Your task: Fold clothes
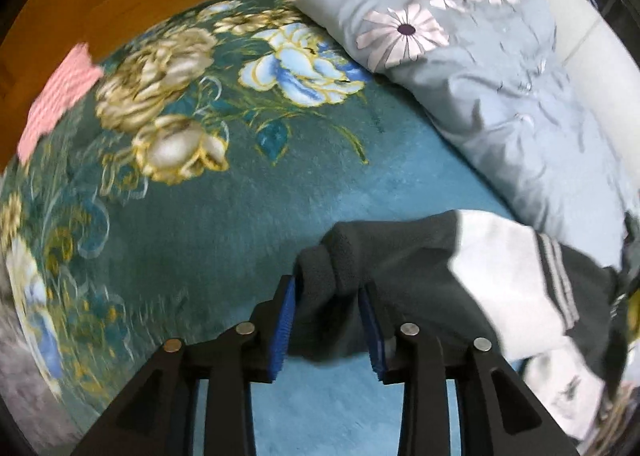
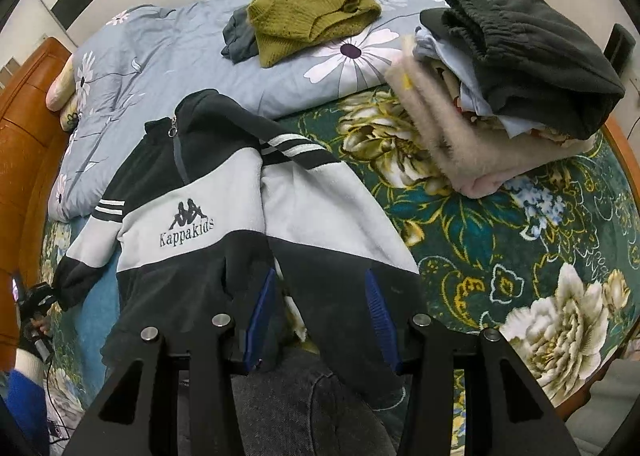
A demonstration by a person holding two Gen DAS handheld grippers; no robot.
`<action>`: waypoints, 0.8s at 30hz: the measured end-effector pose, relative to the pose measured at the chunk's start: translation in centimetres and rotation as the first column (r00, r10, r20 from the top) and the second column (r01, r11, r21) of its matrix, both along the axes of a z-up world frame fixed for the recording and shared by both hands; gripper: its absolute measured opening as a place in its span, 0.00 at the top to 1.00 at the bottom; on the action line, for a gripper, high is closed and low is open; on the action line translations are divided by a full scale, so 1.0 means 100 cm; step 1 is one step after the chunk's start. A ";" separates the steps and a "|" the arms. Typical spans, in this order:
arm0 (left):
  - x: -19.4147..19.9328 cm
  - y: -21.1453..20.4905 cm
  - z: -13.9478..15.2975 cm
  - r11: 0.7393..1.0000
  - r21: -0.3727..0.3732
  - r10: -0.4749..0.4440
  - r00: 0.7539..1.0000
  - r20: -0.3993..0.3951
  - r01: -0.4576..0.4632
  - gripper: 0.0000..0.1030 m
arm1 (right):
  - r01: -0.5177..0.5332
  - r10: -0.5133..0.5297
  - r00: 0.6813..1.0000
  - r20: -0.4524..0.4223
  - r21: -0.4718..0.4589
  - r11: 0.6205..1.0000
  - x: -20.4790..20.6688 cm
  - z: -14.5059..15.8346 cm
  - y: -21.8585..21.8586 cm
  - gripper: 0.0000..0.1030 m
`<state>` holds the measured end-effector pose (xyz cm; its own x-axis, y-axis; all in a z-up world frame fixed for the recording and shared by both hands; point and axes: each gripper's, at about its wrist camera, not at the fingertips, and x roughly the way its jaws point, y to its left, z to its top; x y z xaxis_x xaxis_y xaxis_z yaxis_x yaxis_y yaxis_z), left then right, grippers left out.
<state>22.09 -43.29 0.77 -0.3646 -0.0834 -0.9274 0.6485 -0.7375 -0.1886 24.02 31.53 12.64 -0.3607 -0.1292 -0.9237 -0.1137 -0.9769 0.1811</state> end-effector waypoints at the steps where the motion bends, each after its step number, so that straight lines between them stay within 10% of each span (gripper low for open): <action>1: 0.006 0.005 0.004 1.000 0.021 0.016 1.000 -0.023 -0.015 0.63 | 0.006 -0.006 1.000 0.002 -0.002 1.000 0.000 -0.003 0.001 0.54; 6: 0.018 0.074 0.021 0.985 0.158 -0.045 0.989 -0.139 0.067 0.57 | 0.048 -0.048 0.999 0.000 -0.039 0.998 0.010 -0.011 0.011 0.54; 12: 0.007 0.205 0.047 0.936 0.120 -0.300 0.929 -0.214 0.330 0.50 | 0.106 -0.108 0.994 -0.017 -0.063 0.992 0.037 -0.019 0.037 0.54; 24: 0.016 0.354 0.034 0.771 0.049 -0.632 0.772 -0.063 0.635 0.48 | 0.289 -0.268 0.957 0.112 -0.275 0.917 0.082 -0.096 0.105 0.54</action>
<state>23.74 -7.87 4.16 -0.3505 0.2385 -0.9057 0.0288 -0.9638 -0.2649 32.22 42.02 3.07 -0.3560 -0.2949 -0.8867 -0.3964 -0.8117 0.4290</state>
